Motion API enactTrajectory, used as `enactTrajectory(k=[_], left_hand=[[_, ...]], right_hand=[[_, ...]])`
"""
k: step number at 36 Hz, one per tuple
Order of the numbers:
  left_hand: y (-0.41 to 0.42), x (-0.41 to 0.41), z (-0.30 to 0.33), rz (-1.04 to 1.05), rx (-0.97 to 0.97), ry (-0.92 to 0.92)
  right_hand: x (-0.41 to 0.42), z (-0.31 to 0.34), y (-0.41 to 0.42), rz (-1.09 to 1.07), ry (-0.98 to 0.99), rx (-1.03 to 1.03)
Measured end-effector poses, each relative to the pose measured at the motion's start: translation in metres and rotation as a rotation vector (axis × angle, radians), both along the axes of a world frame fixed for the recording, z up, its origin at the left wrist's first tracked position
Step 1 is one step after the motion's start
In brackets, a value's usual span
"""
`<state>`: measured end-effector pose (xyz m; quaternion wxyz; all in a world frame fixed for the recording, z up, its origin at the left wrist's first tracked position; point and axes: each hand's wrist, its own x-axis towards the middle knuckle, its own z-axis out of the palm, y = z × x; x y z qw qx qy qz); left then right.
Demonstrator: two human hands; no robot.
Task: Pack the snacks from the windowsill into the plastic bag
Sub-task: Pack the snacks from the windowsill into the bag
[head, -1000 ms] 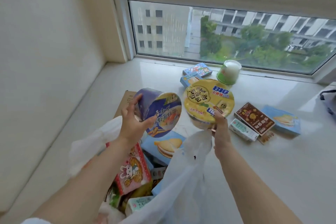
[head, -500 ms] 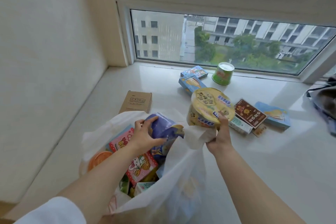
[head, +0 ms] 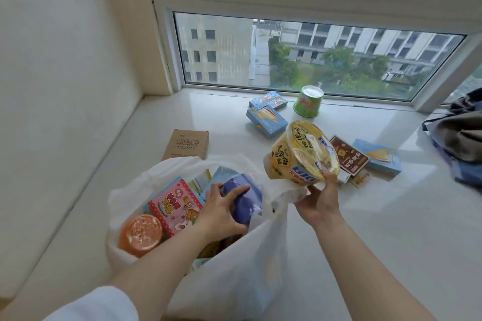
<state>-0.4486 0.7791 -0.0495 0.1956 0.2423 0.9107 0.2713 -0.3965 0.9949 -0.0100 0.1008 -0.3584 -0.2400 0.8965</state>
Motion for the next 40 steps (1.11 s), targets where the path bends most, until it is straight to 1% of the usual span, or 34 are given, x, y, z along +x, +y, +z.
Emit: enactTrajectory(k=[3,6,9,10,11,12,13,14,15,16,17,18,19,20,21,22,23,25,26,27,28,30,31,32,33,35,37,39,40], left_hand=[[0.003,0.020,-0.006,-0.151,-0.026,0.015],[-0.001,0.019,-0.006,-0.168,-0.104,0.022],[-0.001,0.017,0.004,-0.202,-0.247,0.017],[-0.001,0.017,0.010,-0.222,-0.280,-0.024],[-0.003,0.016,0.015,-0.221,-0.275,-0.103],[-0.008,0.015,0.020,-0.180,-0.228,-0.202],[-0.015,0.013,0.023,-0.109,-0.150,-0.260],[-0.026,0.008,0.026,-0.017,-0.070,-0.232],[-0.038,0.000,0.027,0.082,-0.036,-0.107],[-0.052,-0.010,0.027,0.184,-0.065,0.076],[-0.068,-0.023,0.026,0.274,-0.153,0.260],[-0.085,-0.035,0.024,0.349,-0.261,0.380],[-0.101,-0.045,0.023,0.410,-0.357,0.401],[-0.114,-0.053,0.023,0.450,-0.436,0.358],[-0.125,-0.060,0.020,0.484,-0.475,0.270],[-0.134,-0.065,0.019,0.529,-0.471,0.164],[-0.141,-0.069,0.016,0.579,-0.438,0.051],[-0.150,-0.074,0.014,0.664,-0.351,-0.071],[-0.153,-0.076,0.015,0.736,-0.280,-0.120],[-0.157,-0.078,0.016,0.822,-0.164,-0.192],[-0.160,-0.081,0.017,0.912,0.026,-0.301],[-0.161,-0.087,0.031,1.044,0.487,-0.495],[-0.161,-0.091,0.040,1.060,0.671,-0.562],[-0.162,-0.096,0.052,1.045,0.801,-0.594],[-0.162,-0.100,0.061,1.026,0.870,-0.593],[-0.161,-0.106,0.077,0.997,0.902,-0.567],[-0.159,-0.109,0.087,0.977,0.935,-0.525],[-0.153,-0.106,0.092,0.885,0.925,-0.519],[-0.147,-0.100,0.096,0.819,0.914,-0.515]], right_hand=[[-0.001,0.001,-0.003,0.074,-0.001,0.048],[-0.006,0.000,-0.011,0.086,-0.002,0.072],[-0.013,0.003,-0.019,0.176,-0.009,0.238],[-0.016,0.006,-0.023,0.217,0.008,0.304],[-0.020,0.010,-0.026,0.250,0.041,0.371],[-0.025,0.014,-0.031,0.265,0.065,0.468],[-0.029,0.017,-0.034,0.264,0.048,0.591],[-0.032,0.021,-0.038,0.267,0.004,0.733],[-0.035,0.025,-0.041,0.279,-0.027,0.863],[-0.038,0.029,-0.046,0.310,-0.047,0.967],[-0.042,0.034,-0.052,0.349,-0.056,1.040],[-0.045,0.036,-0.058,0.392,-0.068,1.091],[-0.050,0.036,-0.064,0.432,-0.087,1.131],[-0.055,0.036,-0.071,0.470,-0.102,1.165],[-0.059,0.035,-0.078,0.511,-0.113,1.193],[-0.061,0.035,-0.087,0.546,-0.119,1.207],[-0.062,0.035,-0.096,0.575,-0.128,1.207],[-0.060,0.039,-0.116,0.607,-0.143,1.157],[-0.060,0.038,-0.124,0.618,-0.151,1.133],[-0.060,0.036,-0.131,0.630,-0.153,1.130],[-0.060,0.033,-0.137,0.649,-0.168,1.151],[-0.060,0.022,-0.146,0.694,-0.191,1.248],[-0.058,0.017,-0.150,0.729,-0.208,1.323],[-0.056,0.013,-0.153,0.769,-0.211,1.405],[-0.053,0.010,-0.154,0.802,-0.195,1.480],[-0.046,0.011,-0.152,0.867,-0.128,1.604],[-0.040,0.017,-0.150,1.023,-0.034,1.788],[-0.035,0.022,-0.156,1.190,0.059,1.987],[-0.034,0.024,-0.161,1.224,0.083,2.038]])
